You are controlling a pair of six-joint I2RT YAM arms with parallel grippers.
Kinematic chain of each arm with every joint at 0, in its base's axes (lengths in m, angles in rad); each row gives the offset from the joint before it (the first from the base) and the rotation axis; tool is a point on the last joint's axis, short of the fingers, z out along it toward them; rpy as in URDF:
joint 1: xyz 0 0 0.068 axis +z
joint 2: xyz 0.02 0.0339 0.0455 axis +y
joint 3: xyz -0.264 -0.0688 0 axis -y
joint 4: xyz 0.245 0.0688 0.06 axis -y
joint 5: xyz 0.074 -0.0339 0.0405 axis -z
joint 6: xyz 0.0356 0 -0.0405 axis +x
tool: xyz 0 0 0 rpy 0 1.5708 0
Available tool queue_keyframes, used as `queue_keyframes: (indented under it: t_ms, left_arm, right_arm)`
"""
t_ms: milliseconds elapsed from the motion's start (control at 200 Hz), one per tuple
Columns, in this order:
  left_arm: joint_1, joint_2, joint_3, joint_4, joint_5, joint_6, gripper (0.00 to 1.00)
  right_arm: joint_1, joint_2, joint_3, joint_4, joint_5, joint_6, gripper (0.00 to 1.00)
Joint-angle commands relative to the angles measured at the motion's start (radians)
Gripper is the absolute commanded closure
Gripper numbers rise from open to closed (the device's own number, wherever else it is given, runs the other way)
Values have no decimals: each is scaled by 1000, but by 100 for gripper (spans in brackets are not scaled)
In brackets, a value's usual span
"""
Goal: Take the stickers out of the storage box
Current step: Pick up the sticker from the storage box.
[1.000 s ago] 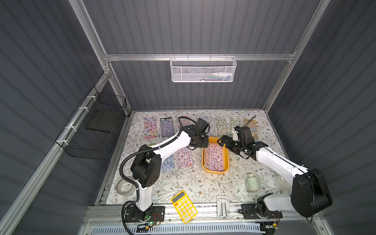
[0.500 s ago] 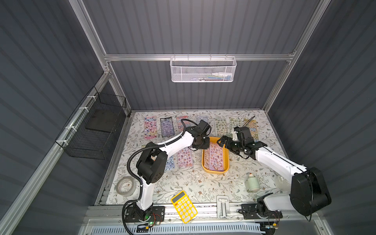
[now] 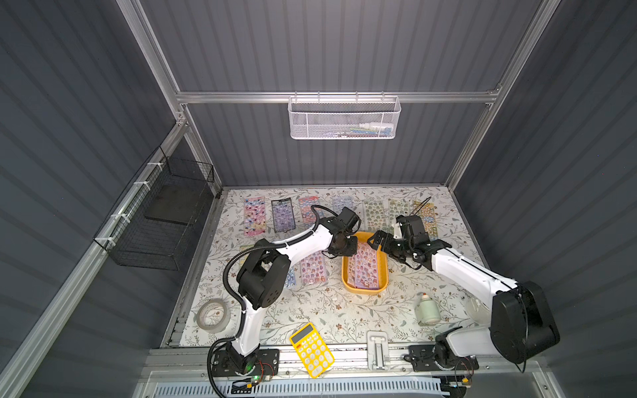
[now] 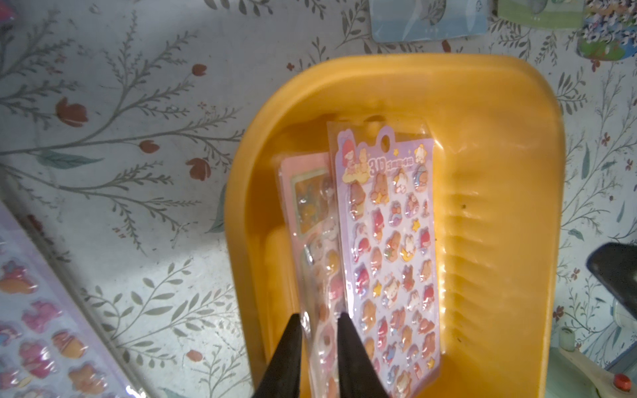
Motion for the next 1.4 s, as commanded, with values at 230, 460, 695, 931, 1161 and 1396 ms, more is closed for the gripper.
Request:
queue_keyframes:
  t_ms: [230, 460, 695, 931, 1161, 1396]
  left_arm:
    - [-9, 0, 60, -8, 6, 1, 100]
    - [-4, -55, 128, -36, -11, 40, 100]
    - [41, -148, 162, -43, -5, 75, 100]
    - [137, -252, 109, 29, 137, 78, 100]
    - [212, -334, 92, 115, 239, 92, 100]
    - [219, -346, 98, 213, 411, 72, 100]
  right_arm:
    - [-11, -54, -11, 3, 38, -33, 1]
    - [-33, -66, 48, -49, 61, -108, 1]
    - [-51, -100, 23, -42, 105, -108, 1]
    - [-122, -164, -36, 189, -188, -110, 22]
    - [-194, -70, -32, 532, -581, 63, 29]
    - [-183, 14, 63, 576, -692, 134, 13]
